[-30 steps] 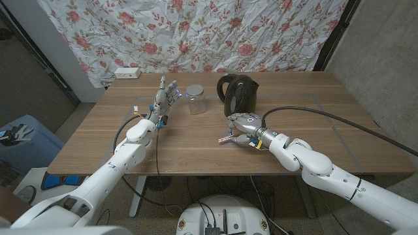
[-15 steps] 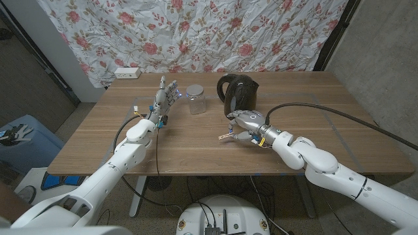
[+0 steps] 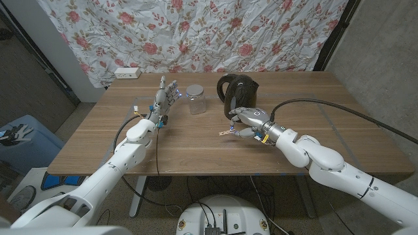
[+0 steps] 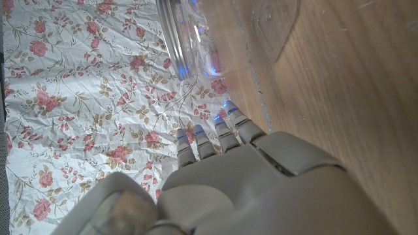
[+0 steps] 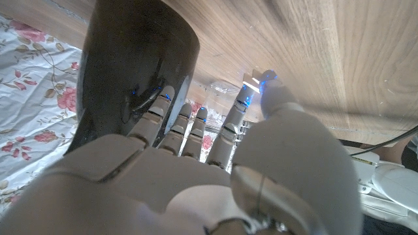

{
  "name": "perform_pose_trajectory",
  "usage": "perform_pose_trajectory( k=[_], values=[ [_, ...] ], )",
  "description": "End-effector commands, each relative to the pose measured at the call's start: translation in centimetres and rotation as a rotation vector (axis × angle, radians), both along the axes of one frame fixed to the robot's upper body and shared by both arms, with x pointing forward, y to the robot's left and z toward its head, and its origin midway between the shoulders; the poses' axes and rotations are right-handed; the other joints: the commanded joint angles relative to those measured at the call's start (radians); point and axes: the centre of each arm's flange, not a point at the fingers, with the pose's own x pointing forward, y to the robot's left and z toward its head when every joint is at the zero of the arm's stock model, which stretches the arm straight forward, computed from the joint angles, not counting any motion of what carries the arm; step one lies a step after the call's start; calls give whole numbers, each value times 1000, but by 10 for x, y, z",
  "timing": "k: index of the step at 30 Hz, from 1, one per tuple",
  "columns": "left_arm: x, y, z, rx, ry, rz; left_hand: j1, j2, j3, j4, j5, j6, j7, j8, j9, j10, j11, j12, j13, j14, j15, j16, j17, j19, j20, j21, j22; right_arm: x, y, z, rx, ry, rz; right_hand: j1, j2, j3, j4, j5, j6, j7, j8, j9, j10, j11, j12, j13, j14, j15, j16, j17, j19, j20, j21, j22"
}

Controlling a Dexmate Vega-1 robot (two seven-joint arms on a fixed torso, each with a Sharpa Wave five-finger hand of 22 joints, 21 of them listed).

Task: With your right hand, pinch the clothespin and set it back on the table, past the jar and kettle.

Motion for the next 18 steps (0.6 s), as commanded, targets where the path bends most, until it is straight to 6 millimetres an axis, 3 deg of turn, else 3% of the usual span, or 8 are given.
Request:
perform_pose_trajectory(
  k=[1, 18],
  values=[
    [0, 0, 0, 0, 1, 0, 3, 8, 1, 6, 4, 0, -9, 6, 5, 3, -6, 6, 2, 9, -7, 5, 4, 8, 1, 7, 3, -4, -17, 15, 84, 60, 30, -4, 9, -4, 0, -3, -6, -2, 5, 6, 1, 6, -5, 2, 3, 11, 7, 2, 3, 5, 2, 4],
    [0, 0, 0, 0, 1, 0, 3, 8, 1, 6, 4, 0, -9, 6, 5, 2, -8, 6, 2, 9, -6, 5, 4, 8, 1, 7, 3, -6, -20, 21, 206, 110, 48, -11, 17, -12, 4, -5, -2, -1, 2, -2, 11, 8, -6, 2, 11, 14, 11, 5, 9, 10, 2, 5]
  ],
)
